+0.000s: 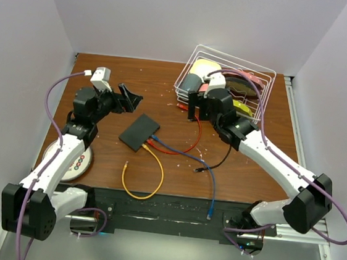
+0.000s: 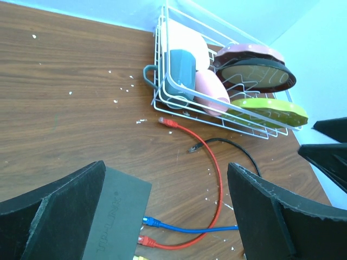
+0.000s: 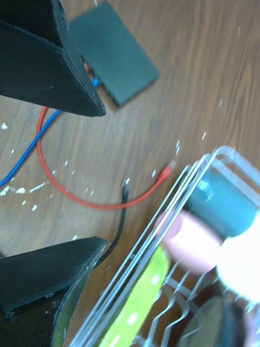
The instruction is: Insert the plug into the switch port
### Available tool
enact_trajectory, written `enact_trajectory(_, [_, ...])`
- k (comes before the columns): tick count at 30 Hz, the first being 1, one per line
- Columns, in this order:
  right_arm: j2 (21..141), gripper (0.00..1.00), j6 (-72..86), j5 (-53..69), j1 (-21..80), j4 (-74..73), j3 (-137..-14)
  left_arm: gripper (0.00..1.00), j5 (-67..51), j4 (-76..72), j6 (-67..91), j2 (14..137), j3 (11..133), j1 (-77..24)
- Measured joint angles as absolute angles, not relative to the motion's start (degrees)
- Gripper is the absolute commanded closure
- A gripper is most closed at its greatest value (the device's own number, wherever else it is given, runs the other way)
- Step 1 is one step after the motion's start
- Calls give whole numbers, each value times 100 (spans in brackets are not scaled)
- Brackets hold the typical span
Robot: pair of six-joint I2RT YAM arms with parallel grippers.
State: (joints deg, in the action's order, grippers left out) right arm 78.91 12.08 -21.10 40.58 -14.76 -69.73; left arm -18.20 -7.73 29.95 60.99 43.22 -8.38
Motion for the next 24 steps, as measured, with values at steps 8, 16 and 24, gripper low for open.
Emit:
enact_trajectory(8, [7826, 16, 1763, -2145, 3124, -1728, -6283, 0, -1769, -760, 2995, 6020, 4316, -838])
enact_trajectory(16, [7826, 41, 2451, -2154, 2526, -1931, -5354, 0, -1857, -764, 2993, 6149, 4226, -838])
enact_trajectory(24, [7843, 52, 3070, -1955, 2467, -1984, -4683, 0, -1977, -810, 2998, 6250, 4132, -838])
